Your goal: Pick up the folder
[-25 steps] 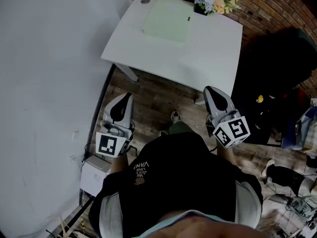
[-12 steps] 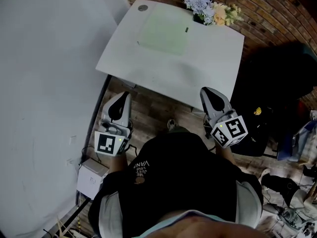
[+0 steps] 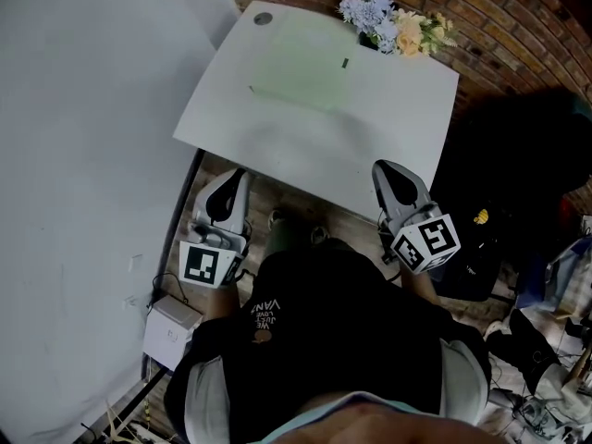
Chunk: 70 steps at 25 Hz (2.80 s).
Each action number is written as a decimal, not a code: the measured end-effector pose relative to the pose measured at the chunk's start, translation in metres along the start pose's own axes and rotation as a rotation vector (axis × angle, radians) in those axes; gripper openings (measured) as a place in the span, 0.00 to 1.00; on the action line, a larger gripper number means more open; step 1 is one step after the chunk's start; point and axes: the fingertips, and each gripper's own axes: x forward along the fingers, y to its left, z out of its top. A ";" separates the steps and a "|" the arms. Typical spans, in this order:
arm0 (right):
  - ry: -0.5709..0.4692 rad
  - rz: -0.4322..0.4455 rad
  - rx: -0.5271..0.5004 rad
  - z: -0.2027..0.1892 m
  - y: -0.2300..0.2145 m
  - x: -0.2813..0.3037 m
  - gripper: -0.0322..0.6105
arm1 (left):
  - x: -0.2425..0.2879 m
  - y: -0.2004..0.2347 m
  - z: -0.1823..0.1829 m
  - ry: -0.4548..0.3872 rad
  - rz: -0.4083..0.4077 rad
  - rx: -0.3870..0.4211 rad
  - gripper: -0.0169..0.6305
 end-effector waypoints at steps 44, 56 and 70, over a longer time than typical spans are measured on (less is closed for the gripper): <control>-0.069 -0.413 0.084 -0.008 -0.065 0.161 0.05 | 0.199 0.153 -0.038 0.057 -0.398 0.030 0.03; -0.042 -0.433 0.087 -0.028 -0.082 0.190 0.05 | 0.228 0.168 -0.067 0.107 -0.411 -0.010 0.03; 0.037 -0.440 0.141 -0.063 -0.098 0.222 0.05 | 0.252 0.173 -0.107 0.198 -0.445 -0.085 0.03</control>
